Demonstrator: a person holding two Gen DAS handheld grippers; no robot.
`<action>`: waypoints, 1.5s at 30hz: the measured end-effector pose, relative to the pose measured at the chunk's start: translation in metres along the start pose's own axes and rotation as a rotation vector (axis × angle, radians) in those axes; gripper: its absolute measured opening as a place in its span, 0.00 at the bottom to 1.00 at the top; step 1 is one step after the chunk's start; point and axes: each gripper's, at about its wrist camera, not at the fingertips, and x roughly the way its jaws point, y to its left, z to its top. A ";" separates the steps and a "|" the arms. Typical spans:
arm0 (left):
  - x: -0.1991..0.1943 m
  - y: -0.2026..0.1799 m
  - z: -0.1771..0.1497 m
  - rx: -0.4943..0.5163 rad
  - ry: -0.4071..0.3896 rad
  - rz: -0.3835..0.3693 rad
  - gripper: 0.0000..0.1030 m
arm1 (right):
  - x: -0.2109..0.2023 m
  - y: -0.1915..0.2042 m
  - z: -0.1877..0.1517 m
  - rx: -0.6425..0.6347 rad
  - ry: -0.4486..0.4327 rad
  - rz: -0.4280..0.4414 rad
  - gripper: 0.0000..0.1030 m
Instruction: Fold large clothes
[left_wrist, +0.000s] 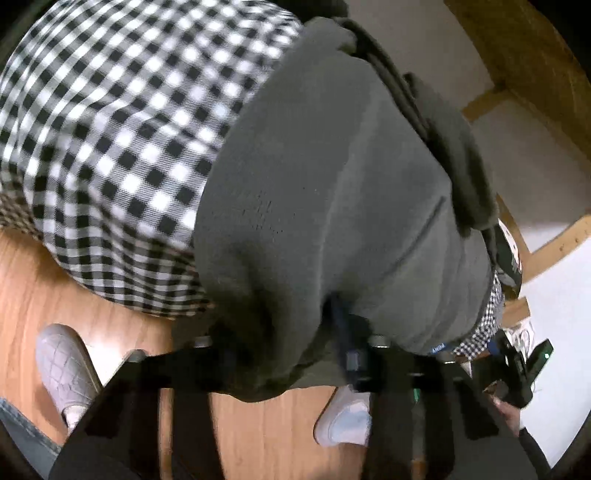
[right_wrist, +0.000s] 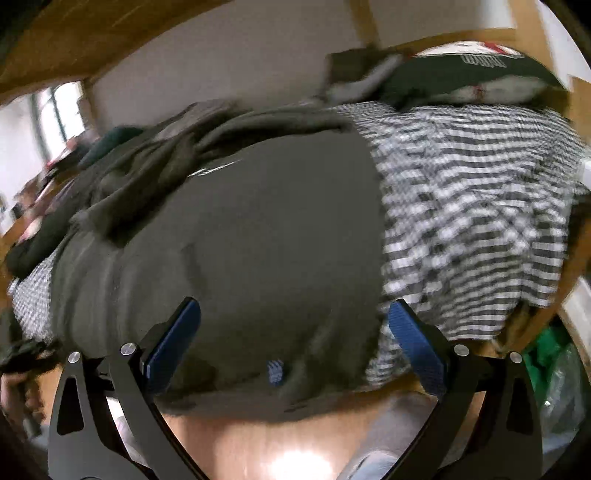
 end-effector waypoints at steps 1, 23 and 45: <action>0.000 -0.006 0.000 0.015 0.005 0.007 0.21 | 0.000 -0.009 0.002 0.018 0.001 -0.031 0.98; -0.070 -0.063 0.026 0.057 -0.041 -0.085 0.15 | 0.091 -0.037 -0.083 0.118 0.373 0.266 0.76; -0.048 -0.028 0.016 0.027 0.042 0.020 0.15 | 0.088 -0.014 -0.068 0.254 0.419 0.719 0.16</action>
